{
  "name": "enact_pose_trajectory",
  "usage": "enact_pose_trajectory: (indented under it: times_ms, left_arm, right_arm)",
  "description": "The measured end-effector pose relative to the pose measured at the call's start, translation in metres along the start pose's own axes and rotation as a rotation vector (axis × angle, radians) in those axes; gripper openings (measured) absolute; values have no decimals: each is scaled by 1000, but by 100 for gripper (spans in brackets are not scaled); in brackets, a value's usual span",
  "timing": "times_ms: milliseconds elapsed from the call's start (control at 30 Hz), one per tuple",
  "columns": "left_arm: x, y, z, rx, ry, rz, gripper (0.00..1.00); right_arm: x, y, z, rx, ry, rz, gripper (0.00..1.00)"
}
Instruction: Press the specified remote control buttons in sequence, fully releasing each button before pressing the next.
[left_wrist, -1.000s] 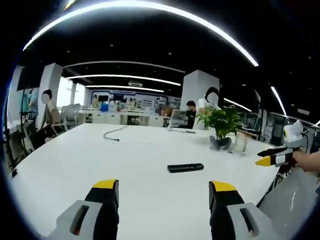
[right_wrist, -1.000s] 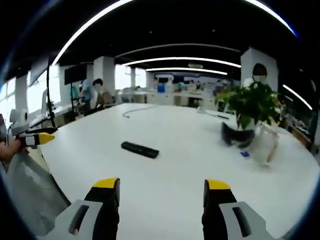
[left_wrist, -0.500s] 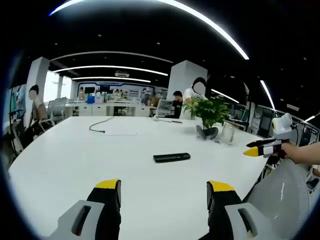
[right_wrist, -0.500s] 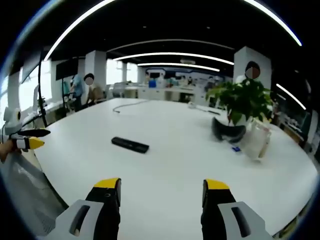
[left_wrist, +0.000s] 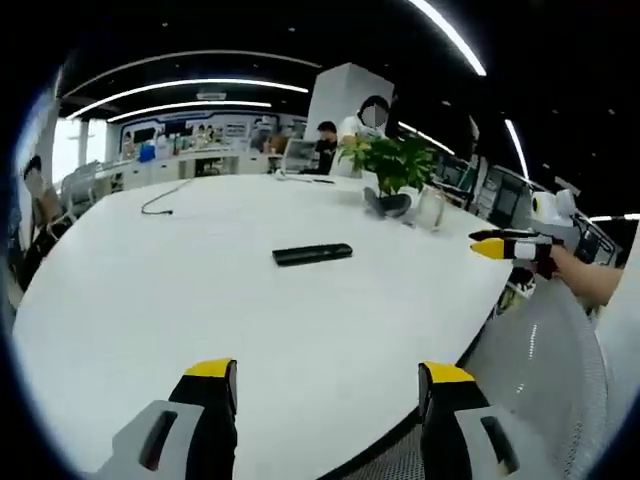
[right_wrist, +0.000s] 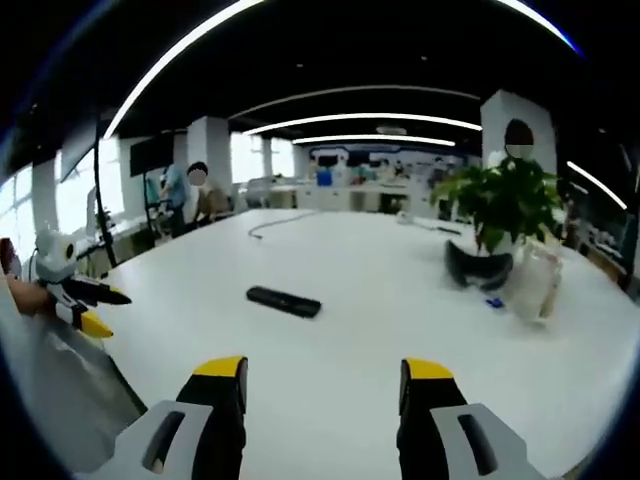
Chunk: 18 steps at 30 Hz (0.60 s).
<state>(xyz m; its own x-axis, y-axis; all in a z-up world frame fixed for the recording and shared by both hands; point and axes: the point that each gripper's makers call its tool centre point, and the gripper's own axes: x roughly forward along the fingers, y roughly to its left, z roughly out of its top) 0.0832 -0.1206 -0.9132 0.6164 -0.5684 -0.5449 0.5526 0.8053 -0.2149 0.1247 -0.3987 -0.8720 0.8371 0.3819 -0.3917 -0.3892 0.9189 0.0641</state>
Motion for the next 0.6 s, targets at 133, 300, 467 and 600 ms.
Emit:
enact_pose_trajectory:
  times_ms: [133, 300, 467, 600]
  left_arm:
    - [10, -17, -2, -27, 78, -100, 75]
    - [21, -25, -13, -30, 160, -151, 70]
    - [23, -22, -11, 23, 148, -154, 69]
    - [25, -18, -2, 5, 129, -157, 68]
  right_arm:
    - [1, -1, 2, 1, -15, -3, 60]
    - [2, -5, 0, 7, -2, -9, 59]
    - [4, -3, 1, 5, -5, 2, 59]
    - [5, -2, 1, -14, 0, 11, 59]
